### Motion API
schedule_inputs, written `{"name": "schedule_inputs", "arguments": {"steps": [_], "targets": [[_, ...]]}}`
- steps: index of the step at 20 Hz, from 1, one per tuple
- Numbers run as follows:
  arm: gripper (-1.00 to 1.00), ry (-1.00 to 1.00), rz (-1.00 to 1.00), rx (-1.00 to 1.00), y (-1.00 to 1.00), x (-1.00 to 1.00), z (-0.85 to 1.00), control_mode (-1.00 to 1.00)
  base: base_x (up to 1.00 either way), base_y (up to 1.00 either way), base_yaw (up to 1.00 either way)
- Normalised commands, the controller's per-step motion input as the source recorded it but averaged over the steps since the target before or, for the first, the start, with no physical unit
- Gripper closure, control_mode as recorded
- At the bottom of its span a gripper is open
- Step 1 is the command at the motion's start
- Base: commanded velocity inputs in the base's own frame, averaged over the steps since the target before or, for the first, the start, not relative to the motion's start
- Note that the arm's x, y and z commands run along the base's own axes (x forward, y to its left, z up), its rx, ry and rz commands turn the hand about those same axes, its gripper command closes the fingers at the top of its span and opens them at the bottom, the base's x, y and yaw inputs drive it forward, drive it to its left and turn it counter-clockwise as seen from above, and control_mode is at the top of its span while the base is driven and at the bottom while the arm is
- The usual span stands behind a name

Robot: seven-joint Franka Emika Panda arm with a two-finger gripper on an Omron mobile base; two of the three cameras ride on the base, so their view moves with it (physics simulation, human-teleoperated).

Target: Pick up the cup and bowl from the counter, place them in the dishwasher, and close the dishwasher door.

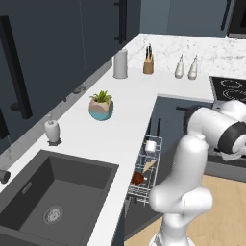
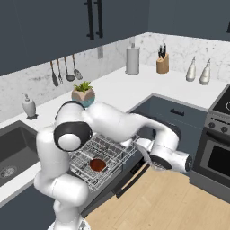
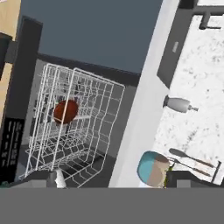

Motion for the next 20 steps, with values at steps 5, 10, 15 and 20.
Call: {"name": "schedule_inputs", "arguments": {"steps": [5, 10, 15, 20], "targets": [[-1.0, 0.2, -0.14, 0.41, -0.47, -0.2, -0.94, -1.0, 0.0, 0.0, 0.0], [-1.0, 0.11, -0.04, 0.39, -0.22, -0.01, -0.97, -1.0, 0.0, 0.0, 0.0], [-1.0, 0.03, 0.0, 0.3, -0.06, 0.0, -0.81, -1.0, 0.0, 0.0, 0.0], [-1.0, 0.0, 0.0, 0.17, 0.0, 0.09, -0.68, -1.0, 0.0, 0.0, 0.0]]}}
